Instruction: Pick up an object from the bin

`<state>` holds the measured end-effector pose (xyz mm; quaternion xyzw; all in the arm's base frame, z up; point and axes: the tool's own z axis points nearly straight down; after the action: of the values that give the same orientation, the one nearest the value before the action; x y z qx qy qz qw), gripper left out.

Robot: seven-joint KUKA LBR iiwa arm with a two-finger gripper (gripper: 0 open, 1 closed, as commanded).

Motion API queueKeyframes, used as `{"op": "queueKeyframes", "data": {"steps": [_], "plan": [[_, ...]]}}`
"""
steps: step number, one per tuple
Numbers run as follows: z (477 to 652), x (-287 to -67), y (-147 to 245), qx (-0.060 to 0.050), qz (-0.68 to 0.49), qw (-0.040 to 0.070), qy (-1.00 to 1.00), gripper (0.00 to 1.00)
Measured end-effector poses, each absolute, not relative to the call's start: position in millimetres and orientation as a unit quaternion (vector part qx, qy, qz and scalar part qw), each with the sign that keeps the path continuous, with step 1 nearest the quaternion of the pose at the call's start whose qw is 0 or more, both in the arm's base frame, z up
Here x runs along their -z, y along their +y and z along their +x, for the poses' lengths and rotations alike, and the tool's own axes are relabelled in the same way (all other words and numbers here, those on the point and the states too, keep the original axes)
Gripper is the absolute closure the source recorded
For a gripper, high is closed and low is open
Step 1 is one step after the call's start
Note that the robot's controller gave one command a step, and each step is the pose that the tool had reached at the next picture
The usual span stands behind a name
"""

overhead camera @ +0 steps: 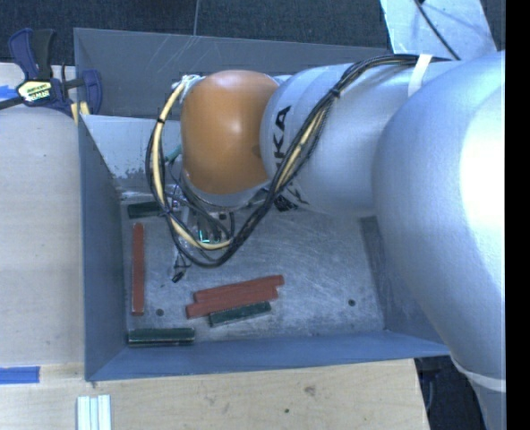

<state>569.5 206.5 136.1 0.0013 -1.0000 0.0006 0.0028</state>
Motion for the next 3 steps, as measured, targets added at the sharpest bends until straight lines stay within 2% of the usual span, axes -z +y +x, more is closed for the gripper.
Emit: {"op": "queueKeyframes", "data": {"steps": [1,2,3], "plan": [[626.7,-68,233,0.000,0.108,0.000,-0.994,0.00],[626.0,-102,229,0.000,0.299,-0.004,-0.954,0.00],[627.9,-101,232,0.001,0.325,-0.005,-0.946,0.00]]}}
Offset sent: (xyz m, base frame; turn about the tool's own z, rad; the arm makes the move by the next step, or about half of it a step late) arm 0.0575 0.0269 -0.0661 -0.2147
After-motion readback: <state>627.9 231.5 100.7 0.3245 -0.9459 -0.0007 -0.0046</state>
